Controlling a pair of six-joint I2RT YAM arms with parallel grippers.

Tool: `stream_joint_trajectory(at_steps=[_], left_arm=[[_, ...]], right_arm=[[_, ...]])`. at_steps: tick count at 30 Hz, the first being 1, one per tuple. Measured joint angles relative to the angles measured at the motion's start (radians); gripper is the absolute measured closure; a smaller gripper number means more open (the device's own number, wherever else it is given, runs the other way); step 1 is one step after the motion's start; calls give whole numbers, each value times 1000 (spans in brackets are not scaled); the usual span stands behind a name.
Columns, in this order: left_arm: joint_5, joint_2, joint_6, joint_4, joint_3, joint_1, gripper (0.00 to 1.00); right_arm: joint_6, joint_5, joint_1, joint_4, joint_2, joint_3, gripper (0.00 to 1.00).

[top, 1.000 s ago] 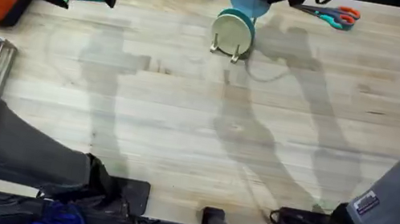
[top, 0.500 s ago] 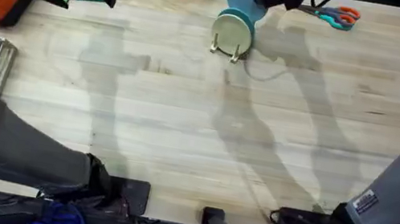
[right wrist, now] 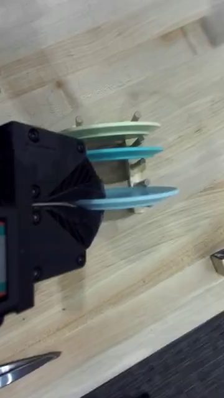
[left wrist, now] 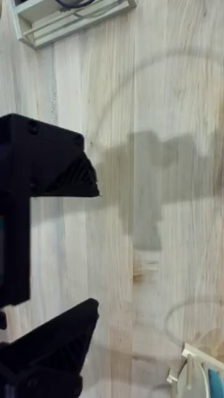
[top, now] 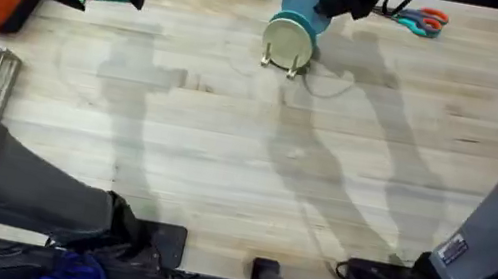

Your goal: Pick up the plates from the table one by one and place each into a slot on the dish rack.

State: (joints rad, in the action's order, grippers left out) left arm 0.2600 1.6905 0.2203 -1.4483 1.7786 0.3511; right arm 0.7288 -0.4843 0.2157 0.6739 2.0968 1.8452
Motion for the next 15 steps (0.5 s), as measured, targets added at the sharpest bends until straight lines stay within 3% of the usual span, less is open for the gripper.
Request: stream_joint_trajectory(at_steps=[15], left_arm=[[0,0,0,0,0,0,7]], right_arm=[[0,2,0,8,64,2,972]])
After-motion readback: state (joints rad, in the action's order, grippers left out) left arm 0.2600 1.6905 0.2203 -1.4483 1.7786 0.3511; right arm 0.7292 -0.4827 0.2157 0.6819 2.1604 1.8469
